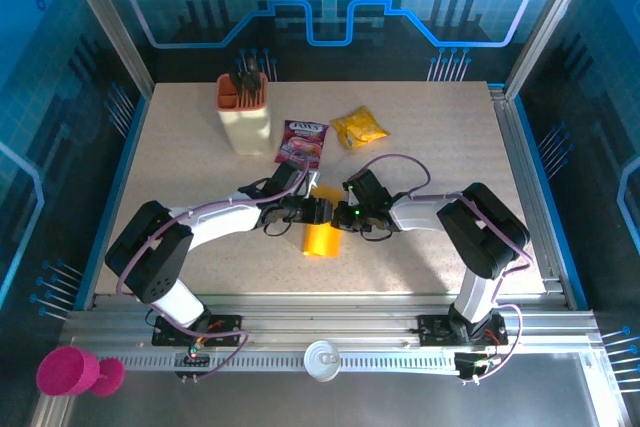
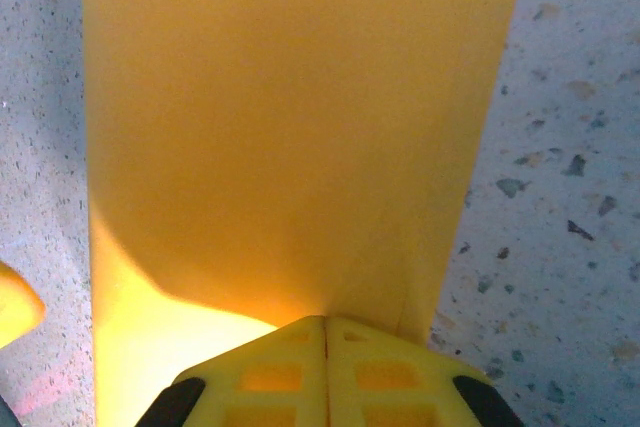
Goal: Fold a paper plane with a square sheet of paper (pick it up from the middle)
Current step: First fold in half a square sheet of paper at the center of the table.
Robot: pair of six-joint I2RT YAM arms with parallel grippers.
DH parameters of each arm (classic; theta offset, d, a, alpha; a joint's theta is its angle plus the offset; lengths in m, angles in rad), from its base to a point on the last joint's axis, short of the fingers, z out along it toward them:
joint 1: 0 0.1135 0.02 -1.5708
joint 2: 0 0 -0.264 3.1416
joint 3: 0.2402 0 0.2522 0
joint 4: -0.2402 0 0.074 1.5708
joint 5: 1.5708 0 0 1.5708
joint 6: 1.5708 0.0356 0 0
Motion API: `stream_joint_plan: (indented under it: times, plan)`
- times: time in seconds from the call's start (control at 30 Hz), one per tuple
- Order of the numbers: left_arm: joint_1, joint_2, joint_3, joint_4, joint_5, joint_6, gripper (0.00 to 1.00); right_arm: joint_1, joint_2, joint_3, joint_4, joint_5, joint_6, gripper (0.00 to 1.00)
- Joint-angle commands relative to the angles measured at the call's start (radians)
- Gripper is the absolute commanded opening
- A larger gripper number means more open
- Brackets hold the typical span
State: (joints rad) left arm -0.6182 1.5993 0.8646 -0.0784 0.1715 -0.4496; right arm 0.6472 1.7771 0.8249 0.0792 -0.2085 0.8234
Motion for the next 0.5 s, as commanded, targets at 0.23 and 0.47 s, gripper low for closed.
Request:
stream_joint_plan:
  times: [0.23,0.47]
  plan:
    - [0.005,0.019,-0.039,0.062,0.026,0.003,0.23,0.006,0.051,-0.024,-0.078,0.060,0.007,0.08]
    - [0.022,0.044,-0.075,0.101,0.007,-0.005,0.19,0.005,0.056,-0.028,-0.079,0.061,0.006,0.07]
